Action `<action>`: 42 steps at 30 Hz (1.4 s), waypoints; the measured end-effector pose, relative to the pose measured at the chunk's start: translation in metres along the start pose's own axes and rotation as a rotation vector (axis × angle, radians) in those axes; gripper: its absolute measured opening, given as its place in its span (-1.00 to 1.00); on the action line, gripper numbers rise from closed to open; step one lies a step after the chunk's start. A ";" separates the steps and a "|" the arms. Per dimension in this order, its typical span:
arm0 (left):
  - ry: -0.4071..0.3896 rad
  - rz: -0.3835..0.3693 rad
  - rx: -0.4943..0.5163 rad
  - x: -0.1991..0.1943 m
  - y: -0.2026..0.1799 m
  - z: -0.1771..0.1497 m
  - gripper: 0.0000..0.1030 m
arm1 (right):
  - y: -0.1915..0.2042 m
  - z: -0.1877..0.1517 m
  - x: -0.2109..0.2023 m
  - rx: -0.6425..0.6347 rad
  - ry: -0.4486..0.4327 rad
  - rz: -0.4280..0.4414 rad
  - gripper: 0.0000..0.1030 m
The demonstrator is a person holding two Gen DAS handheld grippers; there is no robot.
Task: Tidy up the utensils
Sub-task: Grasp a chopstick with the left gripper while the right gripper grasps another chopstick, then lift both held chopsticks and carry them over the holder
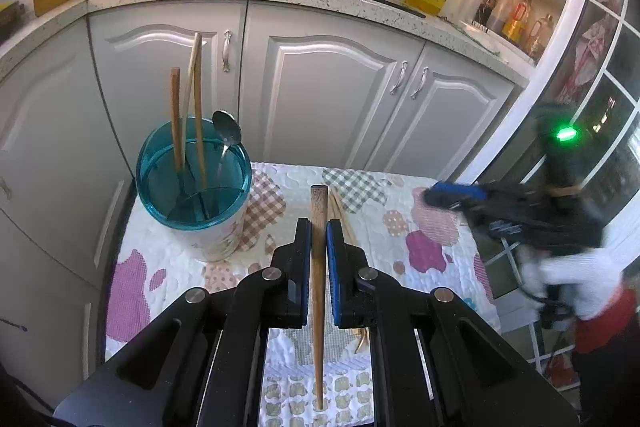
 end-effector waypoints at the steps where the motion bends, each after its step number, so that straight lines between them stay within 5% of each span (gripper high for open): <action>1: -0.001 -0.001 -0.004 -0.001 0.000 0.000 -0.88 | -0.005 -0.001 0.013 0.018 0.020 -0.003 -0.39; 5: 0.004 -0.003 -0.024 -0.002 0.005 -0.002 -0.88 | -0.016 -0.002 0.074 0.047 0.104 -0.038 -0.40; 12: 0.006 0.004 -0.042 -0.008 0.015 0.000 -0.88 | -0.020 -0.005 0.165 0.008 0.255 -0.133 -0.72; 15: 0.011 0.004 -0.053 -0.006 0.020 0.001 -0.88 | -0.024 0.000 0.176 -0.007 0.244 -0.174 -0.83; 19: 0.016 0.002 -0.069 -0.004 0.023 0.003 -0.88 | -0.032 0.010 0.181 0.049 0.254 -0.125 -0.86; 27: -0.027 0.008 -0.061 -0.022 0.026 0.008 -0.88 | -0.037 0.013 0.095 0.089 0.132 0.037 -0.88; 34: -0.080 0.021 -0.063 -0.045 0.025 0.018 -0.88 | -0.013 0.022 0.006 0.019 -0.009 0.064 -0.90; 42: -0.197 0.082 -0.090 -0.088 0.043 0.046 -0.88 | 0.023 0.032 -0.050 -0.058 -0.102 0.115 -0.90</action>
Point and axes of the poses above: each gripper's, at about its wrist camera, not at the fingertips, and x roughly the way its jaws point, y to its left, z to its top, the point moved 2 cm from there along x, roughly the way its jaws point, and after that the axes turned 11 degrees about x, right-handed, at the moved point
